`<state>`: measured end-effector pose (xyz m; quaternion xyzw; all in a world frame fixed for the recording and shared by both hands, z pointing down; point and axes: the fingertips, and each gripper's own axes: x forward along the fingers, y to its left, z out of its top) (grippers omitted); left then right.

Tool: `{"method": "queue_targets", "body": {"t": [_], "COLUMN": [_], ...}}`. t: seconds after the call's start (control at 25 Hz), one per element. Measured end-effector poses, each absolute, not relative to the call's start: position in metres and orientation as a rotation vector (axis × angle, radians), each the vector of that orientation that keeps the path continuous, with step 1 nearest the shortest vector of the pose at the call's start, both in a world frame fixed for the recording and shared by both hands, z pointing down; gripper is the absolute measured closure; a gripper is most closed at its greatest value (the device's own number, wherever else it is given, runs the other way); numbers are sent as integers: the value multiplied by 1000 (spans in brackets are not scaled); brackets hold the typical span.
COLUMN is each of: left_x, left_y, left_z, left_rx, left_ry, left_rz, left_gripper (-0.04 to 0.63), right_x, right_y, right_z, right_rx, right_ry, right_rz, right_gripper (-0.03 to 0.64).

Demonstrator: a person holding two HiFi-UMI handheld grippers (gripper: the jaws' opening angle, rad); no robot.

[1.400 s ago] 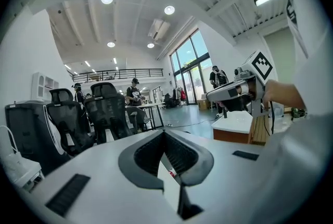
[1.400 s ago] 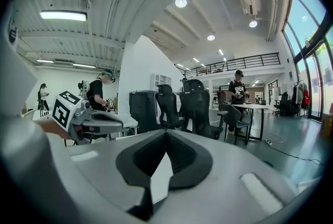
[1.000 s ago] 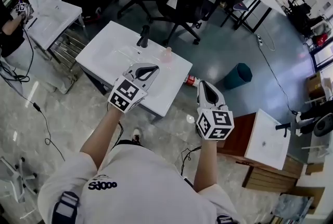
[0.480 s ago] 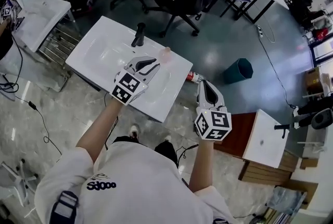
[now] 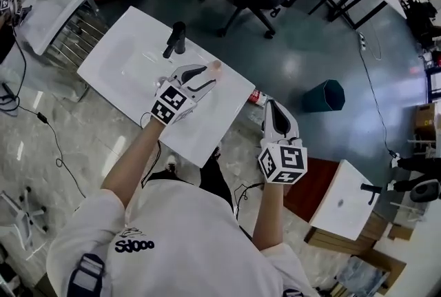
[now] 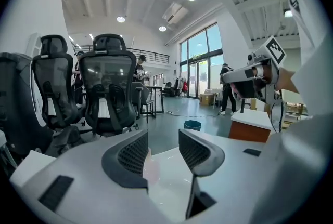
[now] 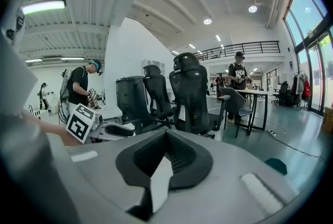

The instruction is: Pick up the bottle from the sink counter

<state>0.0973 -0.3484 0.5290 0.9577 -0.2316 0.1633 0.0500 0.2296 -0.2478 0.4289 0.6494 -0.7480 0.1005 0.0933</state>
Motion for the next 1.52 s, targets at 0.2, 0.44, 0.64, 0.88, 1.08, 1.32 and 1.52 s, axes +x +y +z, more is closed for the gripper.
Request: {"method": "queue_targets", "body": {"t": [0.2, 0.44, 0.64, 0.88, 1.08, 1.32, 1.52], "left_x": [117, 130, 142, 149, 152, 153, 154], "left_y": [-369, -400, -416, -423, -424, -422, -424], "left_z": [560, 607, 634, 655, 654, 652, 649], "left_rx": [2866, 2836, 2845, 2842, 2862, 2880, 2875], "left_ry": [-692, -742, -749, -740, -750, -764, -788], "left_rz": [556, 611, 626, 591, 515, 504, 513], "left_gripper": [394, 391, 391, 394, 405, 439, 463], "right_x": [247, 259, 267, 267, 267, 265, 269], "right_y": [-279, -304, -310, -310, -310, -301, -296], "right_z": [449, 476, 491, 507, 512, 520, 520], "right_rx": [1877, 1824, 1809, 1814, 1840, 1840, 1877], "right_ry": [-2241, -2249, -2249, -2229, -2222, -2202, -2167], "right_rz": [342, 397, 448, 473, 487, 493, 478], "right_gripper": [606, 606, 606, 606, 606, 606, 606]}}
